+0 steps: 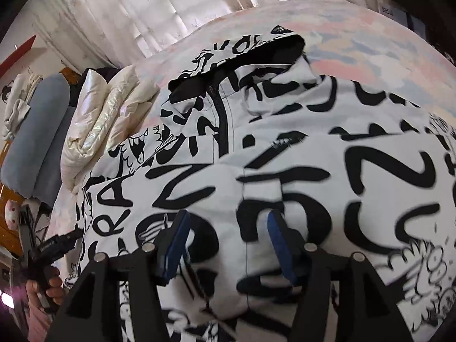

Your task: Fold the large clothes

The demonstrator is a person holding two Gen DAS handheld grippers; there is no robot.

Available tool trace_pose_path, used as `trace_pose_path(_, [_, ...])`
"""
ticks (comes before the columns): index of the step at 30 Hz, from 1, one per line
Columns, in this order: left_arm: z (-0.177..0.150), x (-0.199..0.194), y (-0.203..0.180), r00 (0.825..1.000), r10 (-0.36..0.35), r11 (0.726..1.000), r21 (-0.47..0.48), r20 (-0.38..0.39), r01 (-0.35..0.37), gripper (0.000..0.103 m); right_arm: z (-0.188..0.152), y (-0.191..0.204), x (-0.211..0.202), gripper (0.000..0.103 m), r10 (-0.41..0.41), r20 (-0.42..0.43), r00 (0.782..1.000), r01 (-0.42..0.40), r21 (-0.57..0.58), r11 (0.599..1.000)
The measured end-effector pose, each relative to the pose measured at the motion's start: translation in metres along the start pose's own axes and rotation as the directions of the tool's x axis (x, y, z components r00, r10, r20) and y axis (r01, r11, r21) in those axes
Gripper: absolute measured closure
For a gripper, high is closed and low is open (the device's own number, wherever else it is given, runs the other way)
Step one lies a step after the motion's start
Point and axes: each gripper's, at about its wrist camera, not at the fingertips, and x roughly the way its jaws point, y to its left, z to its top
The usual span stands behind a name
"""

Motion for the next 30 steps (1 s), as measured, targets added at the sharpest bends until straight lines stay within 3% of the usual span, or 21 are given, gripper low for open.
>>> trace_pose_path(7, [0.014,0.015,-0.010,1.000,-0.006,1.000,0.015,0.001,0.006,0.025,0.001,-0.001,0.019,0.044,0.012,0.007,1.000,-0.012,-0.029,1.000])
trace_pose_path(8, [0.014,0.015,-0.012,1.000,-0.010,1.000,0.029,0.005,0.010,0.037,0.000,-0.001,0.019,0.044,0.015,0.014,1.000,-0.015,-0.038,0.999])
trace_pose_path(9, [0.015,0.014,-0.018,0.999,-0.046,0.998,0.049,0.007,0.045,0.064,-0.002,-0.001,0.019,0.046,0.017,0.019,1.000,-0.016,-0.050,0.999])
trace_pose_path(11, [0.015,0.010,-0.024,0.998,-0.067,0.996,0.052,0.009,0.066,0.083,-0.004,-0.001,0.018,0.055,0.013,0.030,0.999,-0.011,-0.065,0.998])
trace_pose_path(12, [0.014,0.003,-0.027,0.998,-0.031,0.997,0.065,0.050,0.027,0.092,-0.004,0.000,0.017,0.069,-0.007,0.032,0.999,0.009,-0.072,0.997])
trace_pose_path(13, [0.012,-0.002,-0.032,0.996,-0.009,0.996,0.089,0.085,0.002,0.094,-0.005,-0.001,0.017,0.077,-0.028,0.038,0.999,0.031,-0.078,0.996])
trace_pose_path(17, [-0.004,-0.035,-0.053,0.960,0.030,0.983,0.166,0.279,-0.080,0.098,-0.003,-0.006,0.004,0.097,0.002,0.087,0.996,0.002,-0.053,0.999])
trace_pose_path(19, [-0.011,-0.049,-0.060,0.931,0.047,0.977,0.179,0.361,-0.119,0.098,-0.003,-0.001,-0.009,0.098,0.015,0.151,0.988,-0.005,-0.062,0.998])
trace_pose_path(20, [-0.013,-0.054,-0.062,0.919,0.062,0.972,0.185,0.390,-0.144,0.098,-0.003,0.002,-0.014,0.103,0.018,0.178,0.984,-0.006,-0.072,0.997])
trace_pose_path(23, [-0.018,-0.041,-0.065,0.881,0.163,0.941,0.199,0.444,-0.275,0.098,-0.003,0.008,-0.017,0.103,-0.005,0.236,0.972,0.028,-0.097,0.995])
trace_pose_path(24, [-0.017,-0.034,-0.062,0.879,0.198,0.932,0.195,0.435,-0.307,0.098,-0.002,0.008,-0.008,0.103,-0.038,0.215,0.976,0.060,-0.097,0.993])
trace_pose_path(25, [-0.015,-0.025,-0.059,0.888,0.219,0.931,0.186,0.405,-0.315,0.097,-0.001,0.006,0.001,0.103,-0.071,0.189,0.979,0.090,-0.097,0.991])
trace_pose_path(27, [-0.011,-0.023,-0.053,0.905,0.213,0.944,0.160,0.369,-0.288,0.093,-0.003,0.000,0.018,0.103,-0.111,0.120,0.987,0.122,-0.085,0.989])
trace_pose_path(28, [-0.010,-0.026,-0.053,0.905,0.208,0.948,0.152,0.371,-0.280,0.090,-0.005,-0.003,0.019,0.103,-0.111,0.111,0.988,0.120,-0.072,0.990])
trace_pose_path(30, [-0.011,-0.040,-0.053,0.902,0.194,0.952,0.149,0.386,-0.268,0.069,-0.010,-0.005,0.009,0.102,-0.086,0.125,0.989,0.093,-0.054,0.994])
